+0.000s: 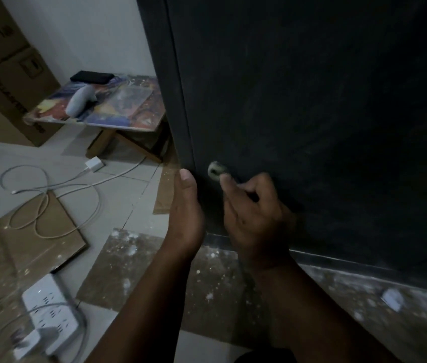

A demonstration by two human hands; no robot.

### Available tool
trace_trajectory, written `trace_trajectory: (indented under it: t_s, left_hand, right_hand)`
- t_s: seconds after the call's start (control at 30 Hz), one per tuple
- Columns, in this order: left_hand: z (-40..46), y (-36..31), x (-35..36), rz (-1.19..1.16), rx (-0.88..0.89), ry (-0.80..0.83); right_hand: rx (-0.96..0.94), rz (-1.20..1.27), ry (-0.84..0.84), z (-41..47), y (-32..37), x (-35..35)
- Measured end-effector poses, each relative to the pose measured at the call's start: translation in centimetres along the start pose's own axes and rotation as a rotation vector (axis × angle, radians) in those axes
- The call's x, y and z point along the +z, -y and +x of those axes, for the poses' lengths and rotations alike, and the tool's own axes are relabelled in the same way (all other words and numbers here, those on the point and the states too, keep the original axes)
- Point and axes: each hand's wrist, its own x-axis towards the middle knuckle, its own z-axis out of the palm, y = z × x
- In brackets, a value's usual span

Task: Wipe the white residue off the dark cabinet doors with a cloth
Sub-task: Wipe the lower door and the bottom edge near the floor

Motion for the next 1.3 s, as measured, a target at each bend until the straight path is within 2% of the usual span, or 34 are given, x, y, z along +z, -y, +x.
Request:
trace_trajectory:
  t_s: [0.07,0.13,0.2,0.27,0.33,0.43,0.5,0.53,0.6,0.67,0.73,0.77,0.83,0.9,0.97,1.03,1.13,1.2,1.3]
  left_hand:
    - [-0.1,-1.0,0.1,0.044,0.078,-0.049]
    - [-0.3,-1.9,0.0,0.082,0.139,-0.069]
    - [-0.5,-2.6,0.0,0.109,0.180,-0.063]
    - [-0.6,-2.8,0.0,0.133,0.215,-0.055]
    - [-0.6,-2.7,0.2,0.143,0.242,-0.060]
    - [-0.5,-2.7,0.7,0.131,0.254,-0.077]
    - [-0.5,-2.7,1.0,0.128,0.262,-0.085]
    - [-0.5,-2.7,1.1,0.136,0.266,-0.090]
    - [-0.3,-2.7,1.1,0.161,0.272,-0.095]
    - [-0.2,-2.6,1.0,0.172,0.250,-0.086]
    - [-0.1,-2.4,0.7,0.179,0.228,-0.072]
    - [-0.1,-2.2,0.4,0.183,0.226,-0.066]
    - [0.0,-2.1,0.0,0.201,0.238,-0.060]
    - [0.1,-2.1,-0.2,0.197,0.249,-0.056]
    - [0.2,-2.1,-0.2,0.172,0.256,-0.052]
    - [0.1,-2.3,-0.1,0.156,0.256,-0.048]
    - [0.2,-2.3,-0.2,0.169,0.224,-0.043]
    - [0.1,-2.4,-0.4,0.173,0.187,-0.024]
    - [-0.2,-2.4,-0.7,0.191,0.104,0.014]
  right_hand:
    - [0.149,0.032,0.206,-2.3,-0.6,0.1]
    - [0.303,-0.014,0.451,-4.5,-2.0,0.0]
    - [0.412,-0.084,0.616,-5.5,-3.5,-0.6]
    - [0.293,-0.213,0.682,-5.1,-4.1,-1.2]
    - [0.197,-0.125,0.493,-3.2,-3.2,-1.9]
    - [-0.095,-0.105,0.021,0.6,-1.1,-2.3]
    - [-0.167,-0.140,-0.084,2.2,-0.1,-1.9]
    - [-0.112,-0.129,-0.060,2.4,0.4,-1.6]
    - [0.106,-0.050,0.104,1.3,1.0,-1.0]
    - [0.315,0.029,0.390,-0.6,0.6,-0.6]
    - [0.399,0.019,0.634,-2.1,-0.5,-0.5]
    - [0.387,-0.012,0.677,-2.6,-1.0,-0.8]
    - [0.251,-0.167,0.646,-2.5,-1.0,-1.0]
    - [0.173,-0.215,0.393,-0.9,0.3,-1.0]
    - [0.078,-0.084,0.097,1.2,1.5,-0.6]
    - [-0.074,-0.066,-0.022,2.2,2.0,0.1]
    - [0.050,0.054,0.133,0.2,1.5,1.2]
    - [0.124,-0.012,0.325,-3.0,-0.1,2.0]
    - [-0.065,-0.288,0.463,-7.0,-3.3,2.5]
